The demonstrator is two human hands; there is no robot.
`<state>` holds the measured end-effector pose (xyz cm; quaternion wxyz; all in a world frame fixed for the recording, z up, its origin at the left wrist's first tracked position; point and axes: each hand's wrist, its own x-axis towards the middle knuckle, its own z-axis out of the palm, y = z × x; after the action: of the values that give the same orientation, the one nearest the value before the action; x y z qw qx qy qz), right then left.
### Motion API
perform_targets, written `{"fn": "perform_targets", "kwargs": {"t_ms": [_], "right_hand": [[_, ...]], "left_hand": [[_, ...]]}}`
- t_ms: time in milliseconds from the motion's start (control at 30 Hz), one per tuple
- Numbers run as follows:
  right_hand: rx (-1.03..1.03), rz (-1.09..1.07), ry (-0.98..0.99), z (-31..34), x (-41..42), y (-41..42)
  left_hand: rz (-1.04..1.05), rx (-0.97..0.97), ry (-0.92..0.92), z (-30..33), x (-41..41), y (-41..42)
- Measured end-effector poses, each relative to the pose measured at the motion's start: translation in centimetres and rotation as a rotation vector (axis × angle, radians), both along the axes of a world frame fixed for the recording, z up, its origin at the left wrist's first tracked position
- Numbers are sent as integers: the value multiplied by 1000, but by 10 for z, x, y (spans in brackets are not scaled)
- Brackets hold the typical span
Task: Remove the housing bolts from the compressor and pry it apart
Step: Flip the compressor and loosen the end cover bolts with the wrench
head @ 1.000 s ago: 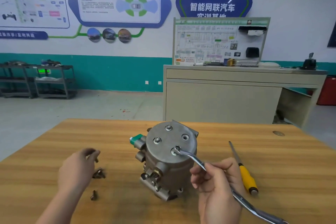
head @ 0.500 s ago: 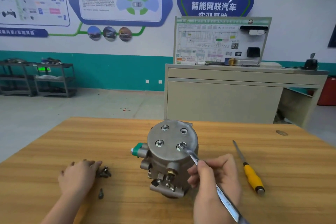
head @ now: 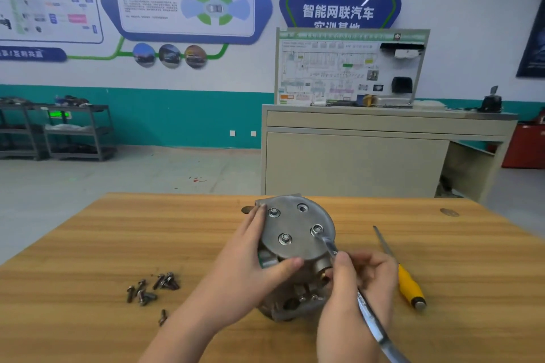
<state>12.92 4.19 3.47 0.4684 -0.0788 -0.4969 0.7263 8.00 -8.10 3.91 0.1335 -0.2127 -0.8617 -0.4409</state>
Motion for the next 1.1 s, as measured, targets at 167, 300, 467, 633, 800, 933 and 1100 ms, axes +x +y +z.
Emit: {"fn": "perform_targets", "kwargs": {"t_ms": [167,300,467,633,800,933,1100], "right_hand": [[-107,-46,87,13,-10,12],[-169,-9,211,10,-17,19],[-118,180,262,-3,-23,47],[-162,636,35,5,-42,94],[114,824,-487,43,-82,115],[589,729,-726,88,-113,94],[1295,386,-740,107,-111,24]], "left_hand": [[98,11,5,-3,11,28],[20,137,8,-1,10,35],[-154,326,-67,-2,10,31],[-213,235,-274,6,-3,-11],[-247,154,-395,24,-21,-30],[-243,133,-363,32,-26,-26],[13,189,-110,22,-26,-20]]}}
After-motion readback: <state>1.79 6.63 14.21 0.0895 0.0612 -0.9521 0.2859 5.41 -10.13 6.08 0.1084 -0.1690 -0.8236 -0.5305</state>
